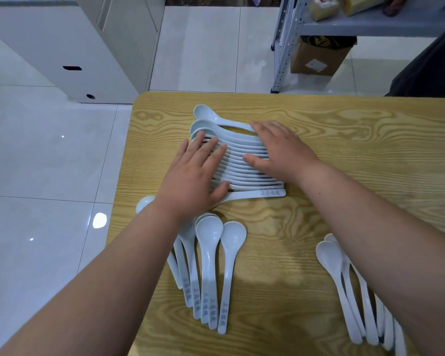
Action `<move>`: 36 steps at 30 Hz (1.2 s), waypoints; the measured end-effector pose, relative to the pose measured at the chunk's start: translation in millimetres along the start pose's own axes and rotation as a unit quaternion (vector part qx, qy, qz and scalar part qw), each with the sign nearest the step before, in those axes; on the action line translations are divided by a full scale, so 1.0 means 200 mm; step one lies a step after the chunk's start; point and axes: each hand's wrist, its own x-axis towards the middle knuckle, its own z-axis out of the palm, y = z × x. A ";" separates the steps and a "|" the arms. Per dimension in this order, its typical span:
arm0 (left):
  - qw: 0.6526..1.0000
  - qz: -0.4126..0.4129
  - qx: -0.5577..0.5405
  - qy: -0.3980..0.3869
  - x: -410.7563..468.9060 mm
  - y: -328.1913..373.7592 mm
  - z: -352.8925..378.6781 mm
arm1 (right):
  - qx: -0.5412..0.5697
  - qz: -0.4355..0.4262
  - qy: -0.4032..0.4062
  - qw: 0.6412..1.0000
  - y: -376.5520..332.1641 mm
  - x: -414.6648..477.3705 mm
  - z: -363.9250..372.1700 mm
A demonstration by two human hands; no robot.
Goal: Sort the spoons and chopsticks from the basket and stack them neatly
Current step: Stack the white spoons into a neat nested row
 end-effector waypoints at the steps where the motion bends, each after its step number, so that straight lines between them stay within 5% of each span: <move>1: 1.000 -0.002 -0.014 0.011 0.01 0.00 -0.01 | -0.001 -0.001 0.000 1.000 0.01 0.00 -0.01; 8: 0.977 -0.096 -0.169 0.084 -0.02 0.06 -0.17 | -0.002 -0.018 0.042 0.999 -0.10 -0.14 -0.14; 12: 0.952 -0.103 -0.280 0.064 -0.28 0.21 -0.36 | 0.072 -0.071 0.130 0.986 -0.36 -0.54 -0.17; 17: 0.916 -0.114 -0.384 -0.008 -0.82 0.44 -0.59 | 0.154 -0.056 0.090 0.982 -0.65 -1.16 -0.13; 26: 0.886 -0.149 -0.438 -0.036 -1.40 0.74 -0.74 | 0.231 0.038 -0.009 0.972 -0.89 -1.81 -0.11; 36: 0.895 -0.225 -0.384 0.011 -1.39 0.70 -0.79 | 0.257 -0.036 -0.040 0.965 -0.86 -1.55 -0.11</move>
